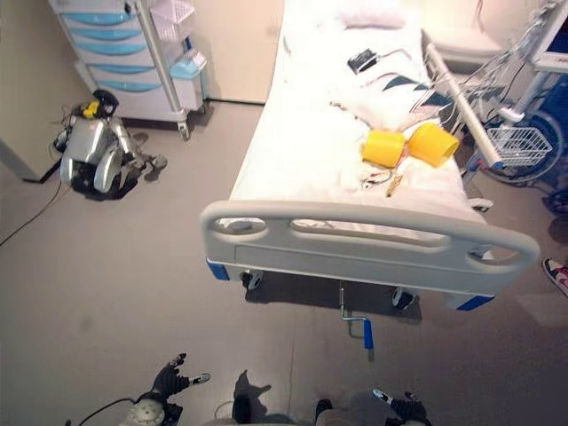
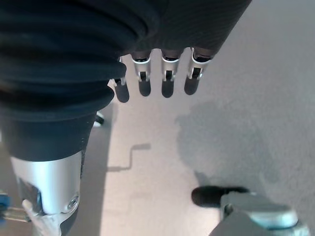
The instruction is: Raise the hospital bed
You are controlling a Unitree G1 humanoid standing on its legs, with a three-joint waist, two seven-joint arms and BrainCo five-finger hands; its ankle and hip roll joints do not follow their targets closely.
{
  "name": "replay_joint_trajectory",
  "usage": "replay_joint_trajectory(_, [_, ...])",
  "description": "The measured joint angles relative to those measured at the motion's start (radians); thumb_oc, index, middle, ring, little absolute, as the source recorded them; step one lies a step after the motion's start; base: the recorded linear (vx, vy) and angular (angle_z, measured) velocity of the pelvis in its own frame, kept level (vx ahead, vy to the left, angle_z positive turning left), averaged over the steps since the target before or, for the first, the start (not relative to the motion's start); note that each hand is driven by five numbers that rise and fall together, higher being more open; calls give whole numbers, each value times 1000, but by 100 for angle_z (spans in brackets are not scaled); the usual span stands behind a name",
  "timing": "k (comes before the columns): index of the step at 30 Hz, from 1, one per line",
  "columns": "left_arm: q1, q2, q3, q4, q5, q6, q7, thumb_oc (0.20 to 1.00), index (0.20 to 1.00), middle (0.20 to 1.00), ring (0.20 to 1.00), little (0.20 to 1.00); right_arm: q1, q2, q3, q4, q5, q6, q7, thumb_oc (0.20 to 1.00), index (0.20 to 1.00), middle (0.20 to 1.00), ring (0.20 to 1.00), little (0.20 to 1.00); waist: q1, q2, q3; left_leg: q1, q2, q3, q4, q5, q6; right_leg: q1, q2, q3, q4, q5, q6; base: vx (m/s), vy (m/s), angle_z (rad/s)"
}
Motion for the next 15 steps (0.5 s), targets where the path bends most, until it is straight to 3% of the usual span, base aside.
replay_joint_trajectory(4, [11,-29,0,1,1,0,1,1000,1000,1000,1000,1000,32,1,-7,-7,29,0,4,1000,1000,1000,1000,1000,0,19,-40,11,3,18,-1,-10,1,3,3,20,-1,1,1,28,32,-11])
replay_joint_trajectory(15, [48,-92,15,73,1,1,11,1000,1000,1000,1000,1000,91,16,-5,-64,116,-40,9,1000,1000,1000,1000,1000,-3,33,-57,27,6,21,-5,-16,1,17,6,23,-3,2,0,3,3,-1])
